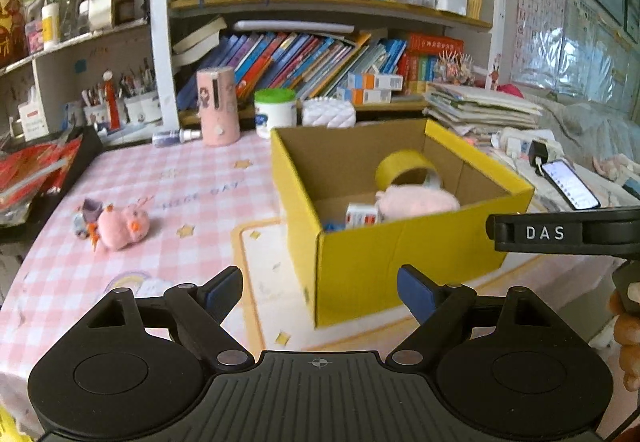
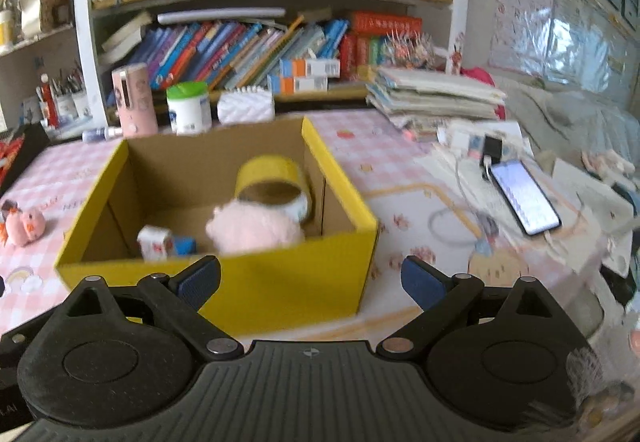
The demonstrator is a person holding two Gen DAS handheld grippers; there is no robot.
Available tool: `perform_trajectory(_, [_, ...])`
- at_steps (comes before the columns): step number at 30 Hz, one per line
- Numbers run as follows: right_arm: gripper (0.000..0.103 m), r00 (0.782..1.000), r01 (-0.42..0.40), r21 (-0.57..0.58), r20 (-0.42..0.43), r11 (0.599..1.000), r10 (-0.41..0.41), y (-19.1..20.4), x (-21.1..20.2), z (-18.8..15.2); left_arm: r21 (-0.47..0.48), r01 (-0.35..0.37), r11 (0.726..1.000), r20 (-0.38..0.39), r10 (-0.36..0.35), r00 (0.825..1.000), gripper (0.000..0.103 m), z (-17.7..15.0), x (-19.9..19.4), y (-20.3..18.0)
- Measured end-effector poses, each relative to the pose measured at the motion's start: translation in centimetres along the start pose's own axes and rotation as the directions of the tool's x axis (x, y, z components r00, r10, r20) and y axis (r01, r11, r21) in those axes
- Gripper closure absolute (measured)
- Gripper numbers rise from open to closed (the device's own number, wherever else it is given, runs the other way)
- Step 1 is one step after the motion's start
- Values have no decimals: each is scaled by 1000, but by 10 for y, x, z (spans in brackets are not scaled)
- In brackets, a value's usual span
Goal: Organize objects
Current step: 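Withdraw both tools from the box toward the plush chick and toy car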
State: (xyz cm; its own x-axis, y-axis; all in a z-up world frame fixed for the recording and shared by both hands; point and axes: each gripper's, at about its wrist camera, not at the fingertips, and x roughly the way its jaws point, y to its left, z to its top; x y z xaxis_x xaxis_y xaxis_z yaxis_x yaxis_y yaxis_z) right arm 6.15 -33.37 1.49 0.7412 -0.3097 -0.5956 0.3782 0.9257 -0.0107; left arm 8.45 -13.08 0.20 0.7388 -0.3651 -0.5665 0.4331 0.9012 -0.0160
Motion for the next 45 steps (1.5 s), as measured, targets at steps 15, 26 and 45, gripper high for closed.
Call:
perform_trajectory(15, [6, 992, -25, -3, -122, 1000, 25, 52, -31, -52, -6, -25, 1000, -98, 24, 995, 16, -40, -35, 44])
perform_trajectory(26, [4, 985, -65, -23, -159, 998, 60, 85, -49, -76, -13, -52, 999, -120, 50, 992, 16, -62, -59, 70])
perform_trajectory(45, [3, 962, -220, -124, -193, 968, 194, 162, -69, -93, -90, -180, 980, -118, 169, 978, 16, -85, -102, 131])
